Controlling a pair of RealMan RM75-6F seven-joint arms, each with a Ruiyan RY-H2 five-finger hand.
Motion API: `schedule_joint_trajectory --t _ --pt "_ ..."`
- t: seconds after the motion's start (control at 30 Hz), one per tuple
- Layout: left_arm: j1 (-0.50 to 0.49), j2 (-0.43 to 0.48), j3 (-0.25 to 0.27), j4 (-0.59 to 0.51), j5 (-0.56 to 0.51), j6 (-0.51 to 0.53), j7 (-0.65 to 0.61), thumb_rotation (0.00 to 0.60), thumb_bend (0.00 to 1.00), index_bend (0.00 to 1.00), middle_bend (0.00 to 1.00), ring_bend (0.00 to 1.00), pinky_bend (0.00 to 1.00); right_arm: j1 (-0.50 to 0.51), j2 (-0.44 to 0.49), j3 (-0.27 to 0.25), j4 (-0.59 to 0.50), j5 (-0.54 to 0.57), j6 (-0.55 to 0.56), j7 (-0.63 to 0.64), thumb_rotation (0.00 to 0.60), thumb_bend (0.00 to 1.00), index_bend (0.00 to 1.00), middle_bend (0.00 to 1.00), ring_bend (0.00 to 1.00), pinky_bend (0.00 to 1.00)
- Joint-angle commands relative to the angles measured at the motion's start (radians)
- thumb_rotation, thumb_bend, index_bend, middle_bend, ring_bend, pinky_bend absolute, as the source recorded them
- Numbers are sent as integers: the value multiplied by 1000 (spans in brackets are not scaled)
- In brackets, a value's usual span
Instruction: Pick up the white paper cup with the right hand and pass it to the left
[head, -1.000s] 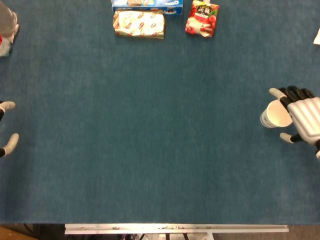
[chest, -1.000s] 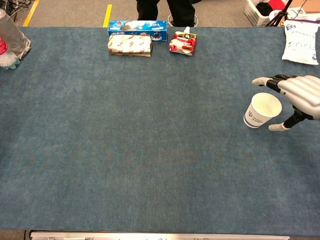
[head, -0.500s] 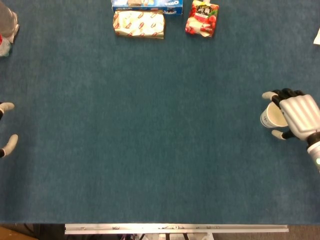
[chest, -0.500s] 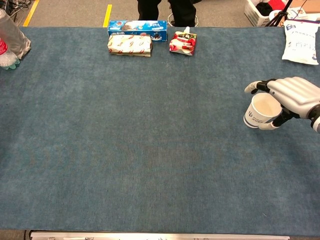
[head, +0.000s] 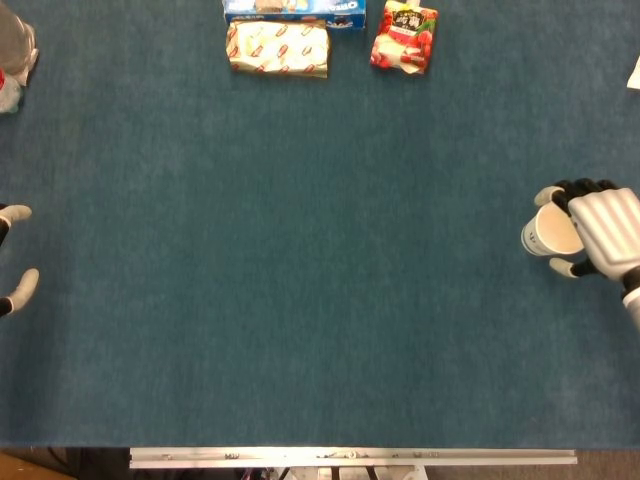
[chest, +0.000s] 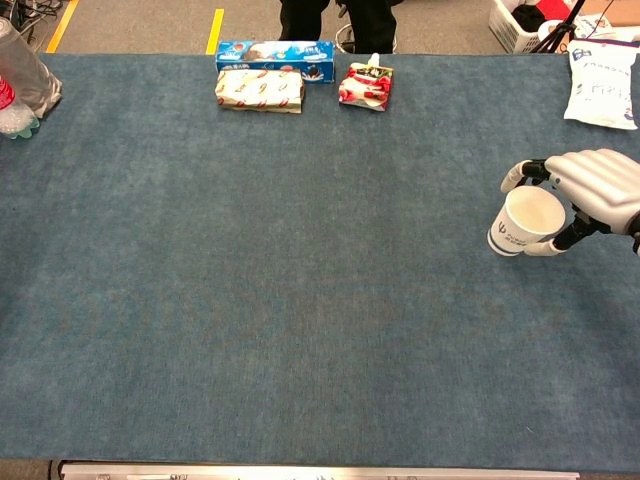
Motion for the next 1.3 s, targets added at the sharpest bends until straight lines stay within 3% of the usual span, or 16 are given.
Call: schedule_joint_trajectory --t 0.03,0.43,0.77,1.3 --pt "0 0 0 0 -1 -1 1 600 253 270 294 239 508 0 1 0 1 1 2 2 600 0 348 348 288 325" --pt "2 -7 4 6 -4 -6 0 600 253 270 294 239 514 -2 -4 -1 7 -3 22 12 600 0 467 443 395 360" --pt "-3 -5 4 -19 15 0 5 600 253 270 293 239 515 -16 17 4 -37 -34 61 54 600 0 492 463 417 365" --pt "-54 -43 -2 -279 44 -50 82 600 253 270 277 238 512 -17 56 49 -139 -117 134 135 600 0 492 463 418 365"
